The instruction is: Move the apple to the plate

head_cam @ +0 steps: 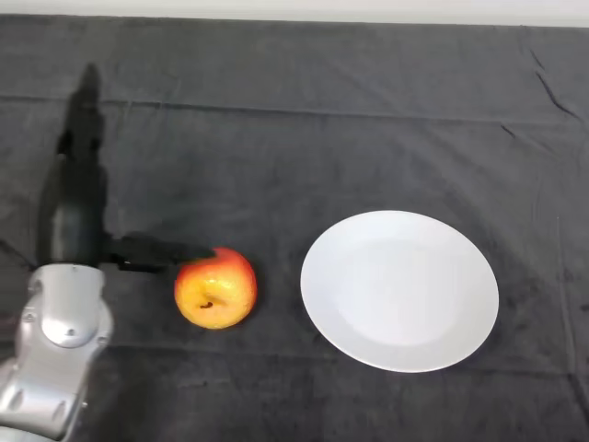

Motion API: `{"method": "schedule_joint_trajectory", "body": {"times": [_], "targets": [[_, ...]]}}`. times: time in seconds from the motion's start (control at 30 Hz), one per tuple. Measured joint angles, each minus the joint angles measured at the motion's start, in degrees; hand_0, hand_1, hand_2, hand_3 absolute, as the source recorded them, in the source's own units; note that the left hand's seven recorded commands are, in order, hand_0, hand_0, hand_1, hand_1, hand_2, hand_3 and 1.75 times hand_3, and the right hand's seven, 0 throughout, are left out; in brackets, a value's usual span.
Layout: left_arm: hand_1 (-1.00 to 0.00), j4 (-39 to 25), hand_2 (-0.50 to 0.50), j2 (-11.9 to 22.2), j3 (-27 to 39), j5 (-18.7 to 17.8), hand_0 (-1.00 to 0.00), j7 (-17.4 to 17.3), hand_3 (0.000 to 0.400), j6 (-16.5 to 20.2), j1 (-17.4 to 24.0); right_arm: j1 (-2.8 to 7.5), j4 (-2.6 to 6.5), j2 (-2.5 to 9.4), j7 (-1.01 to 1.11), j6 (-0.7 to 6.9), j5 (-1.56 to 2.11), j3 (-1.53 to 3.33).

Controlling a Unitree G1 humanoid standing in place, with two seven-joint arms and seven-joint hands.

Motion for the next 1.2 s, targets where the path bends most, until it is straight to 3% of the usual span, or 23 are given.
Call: {"method": "schedule_joint_trajectory", "body": {"times": [0.43,0.7,0.73,0.77,0.8,0.83,1.2], "targets": [[0.0,0.07,0.0,0.89,-5.05,2.3,0.0,-5.54,0.0,2.72,0.02,0.0,0.0,0.0,0.0,0.0,0.0,0.0],[0.0,0.94,0.0,1.71,-5.28,3.62,0.0,-6.94,0.0,3.93,-0.02,0.0,0.0,0.0,0.0,0.0,0.0,0.0],[-0.05,0.96,-0.01,1.87,-5.29,3.82,-0.07,-6.95,0.03,4.0,-0.04,0.0,0.0,0.0,0.0,0.0,0.0,0.0],[-0.39,0.97,0.0,2.05,-5.29,4.12,-0.38,-6.96,0.155,4.01,-0.06,0.0,0.0,0.0,0.0,0.0,0.0,0.0],[-0.71,0.97,-0.04,2.31,-5.29,4.42,-0.79,-6.96,0.315,4.04,-0.11,0.0,0.0,0.0,0.0,0.0,0.0,0.0],[-1.0,1.0,0.0,2.67,-5.28,4.54,-1.0,-6.96,0.4,4.1,-0.2,0.0,0.0,0.0,0.0,0.0,0.0,0.0],[-1.0,1.33,0.0,2.85,-5.28,5.73,-1.0,-6.88,0.4,4.12,-0.34,0.0,0.0,0.0,-0.01,0.0,0.0,0.0]]}}
